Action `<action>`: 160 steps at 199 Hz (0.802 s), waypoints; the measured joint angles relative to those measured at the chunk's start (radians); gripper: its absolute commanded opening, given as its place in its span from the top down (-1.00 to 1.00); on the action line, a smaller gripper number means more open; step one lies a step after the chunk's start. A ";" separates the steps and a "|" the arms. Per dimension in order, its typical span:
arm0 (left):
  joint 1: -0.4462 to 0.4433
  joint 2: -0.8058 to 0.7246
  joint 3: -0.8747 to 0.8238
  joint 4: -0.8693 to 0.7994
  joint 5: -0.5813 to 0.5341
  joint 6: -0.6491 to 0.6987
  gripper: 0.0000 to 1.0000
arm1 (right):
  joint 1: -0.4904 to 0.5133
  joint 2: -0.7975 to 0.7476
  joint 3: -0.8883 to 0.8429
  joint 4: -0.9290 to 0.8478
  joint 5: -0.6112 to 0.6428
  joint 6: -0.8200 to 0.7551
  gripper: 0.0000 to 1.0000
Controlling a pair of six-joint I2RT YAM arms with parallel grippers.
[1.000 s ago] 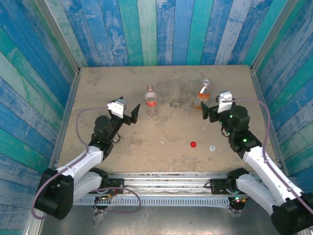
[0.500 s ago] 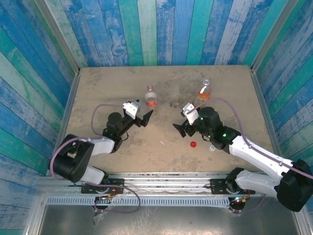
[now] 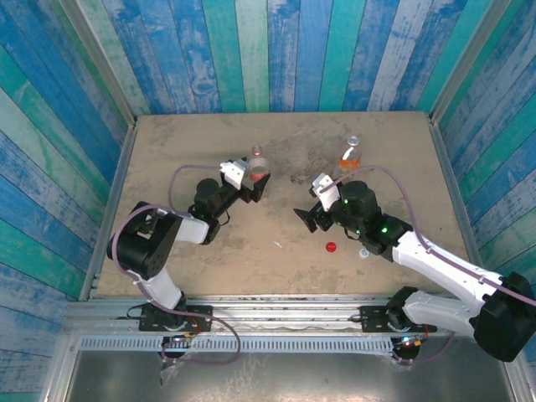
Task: Screw on the bottle caps
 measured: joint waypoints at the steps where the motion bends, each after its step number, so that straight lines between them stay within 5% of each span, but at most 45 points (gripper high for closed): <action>1: 0.000 0.001 0.002 0.000 0.000 0.000 -0.89 | 0.000 0.000 0.000 0.000 0.000 0.000 -1.00; 45: 0.000 0.069 0.055 0.001 -0.003 -0.018 -0.98 | 0.001 0.000 0.000 0.000 0.001 0.010 -1.00; 160: 0.000 0.093 0.100 -0.011 0.016 -0.010 -0.35 | 0.002 0.000 0.000 0.000 0.018 0.025 -1.00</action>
